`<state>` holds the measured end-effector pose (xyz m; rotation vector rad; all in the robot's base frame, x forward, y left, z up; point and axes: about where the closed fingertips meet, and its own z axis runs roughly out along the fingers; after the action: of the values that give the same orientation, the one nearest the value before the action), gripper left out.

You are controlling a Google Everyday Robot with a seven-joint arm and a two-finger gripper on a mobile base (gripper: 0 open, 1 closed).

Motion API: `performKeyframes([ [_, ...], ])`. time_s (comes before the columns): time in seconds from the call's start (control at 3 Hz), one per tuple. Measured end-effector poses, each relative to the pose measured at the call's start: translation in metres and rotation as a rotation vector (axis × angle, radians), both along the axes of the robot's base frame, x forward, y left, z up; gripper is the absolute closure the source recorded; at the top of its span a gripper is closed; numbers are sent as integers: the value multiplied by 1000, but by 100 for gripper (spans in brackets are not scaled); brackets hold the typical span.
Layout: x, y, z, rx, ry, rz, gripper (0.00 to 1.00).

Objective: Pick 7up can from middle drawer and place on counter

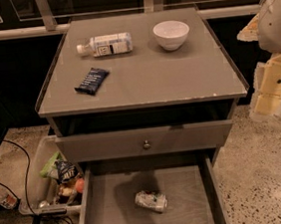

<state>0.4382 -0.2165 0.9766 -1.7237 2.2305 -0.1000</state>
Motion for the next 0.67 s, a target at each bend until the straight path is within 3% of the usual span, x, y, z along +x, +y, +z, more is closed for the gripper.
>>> performKeyframes([
  [0.33, -2, 2, -5, 3, -3, 9, 0],
  [0.67, -9, 12, -38, 50, 21, 45, 0],
])
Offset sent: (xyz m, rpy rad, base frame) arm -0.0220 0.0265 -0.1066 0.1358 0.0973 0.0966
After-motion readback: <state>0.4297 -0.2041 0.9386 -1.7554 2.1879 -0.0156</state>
